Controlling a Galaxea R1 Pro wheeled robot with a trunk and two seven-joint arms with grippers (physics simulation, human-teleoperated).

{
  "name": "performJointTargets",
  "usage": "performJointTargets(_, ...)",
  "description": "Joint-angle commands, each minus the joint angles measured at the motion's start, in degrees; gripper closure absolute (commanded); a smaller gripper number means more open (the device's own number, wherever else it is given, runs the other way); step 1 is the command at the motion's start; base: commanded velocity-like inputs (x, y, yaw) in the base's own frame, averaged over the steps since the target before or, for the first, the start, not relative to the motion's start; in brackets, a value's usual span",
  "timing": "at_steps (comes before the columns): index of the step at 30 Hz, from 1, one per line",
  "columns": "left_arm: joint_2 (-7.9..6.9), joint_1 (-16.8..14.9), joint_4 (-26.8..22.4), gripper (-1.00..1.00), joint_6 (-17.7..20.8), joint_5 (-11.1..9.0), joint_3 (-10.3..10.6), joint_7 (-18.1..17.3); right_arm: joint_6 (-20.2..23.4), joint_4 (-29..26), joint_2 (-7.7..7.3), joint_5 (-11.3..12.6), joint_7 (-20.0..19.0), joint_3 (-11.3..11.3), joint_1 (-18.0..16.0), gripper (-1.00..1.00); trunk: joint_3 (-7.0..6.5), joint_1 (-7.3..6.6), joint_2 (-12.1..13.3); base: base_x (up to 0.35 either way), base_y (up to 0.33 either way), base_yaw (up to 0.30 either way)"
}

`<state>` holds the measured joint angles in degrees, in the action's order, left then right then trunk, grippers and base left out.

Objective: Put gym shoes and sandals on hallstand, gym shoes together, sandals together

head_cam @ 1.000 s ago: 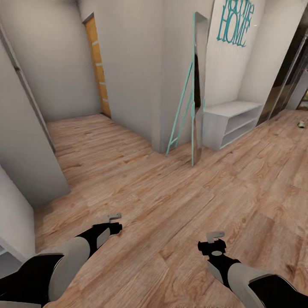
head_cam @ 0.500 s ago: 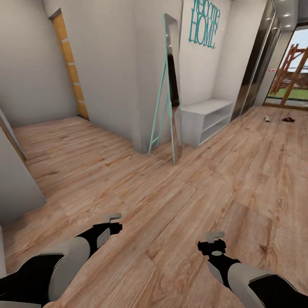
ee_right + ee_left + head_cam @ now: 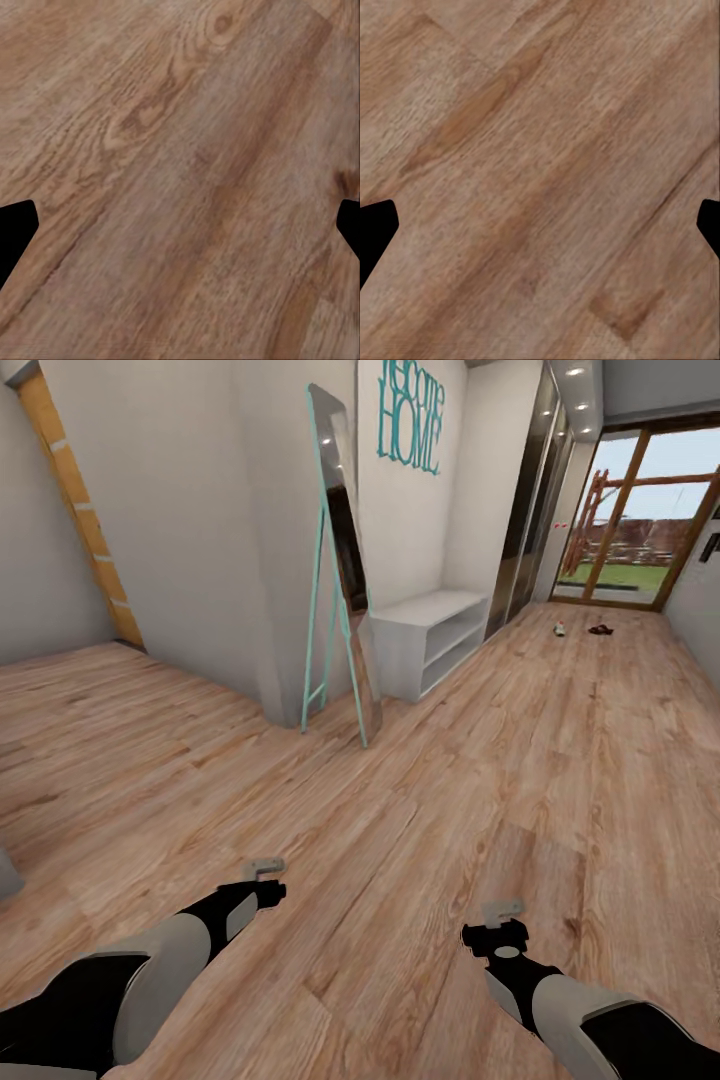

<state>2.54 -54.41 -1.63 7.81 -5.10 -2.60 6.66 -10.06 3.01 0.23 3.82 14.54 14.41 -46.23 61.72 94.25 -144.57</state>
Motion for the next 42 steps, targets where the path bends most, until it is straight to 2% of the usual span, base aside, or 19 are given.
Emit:
performJointTargets(1,0.01,0.00,-0.13,-1.00,0.30,-0.53,-0.21,0.19,-0.40,0.24,0.03,0.40,0.05,0.44,-0.09,-1.00,0.05,0.02,-0.02,0.333,-0.005,-0.300)
performJointTargets(25,0.01,0.00,-0.12,-1.00,0.30,-0.53,-0.21,0.19,-0.40,0.24,0.00,0.36,0.05,0.44,0.27,-1.00,0.05,0.02,-0.02,0.347,-0.078,-0.290)
performJointTargets(42,0.09,0.00,-0.24,-1.00,-0.58,-0.61,-0.15,0.19,-0.48,0.24,-0.12,0.31,0.11,0.47,2.06,-1.00,0.48,0.02,-0.02,0.350,-0.095,-0.042)
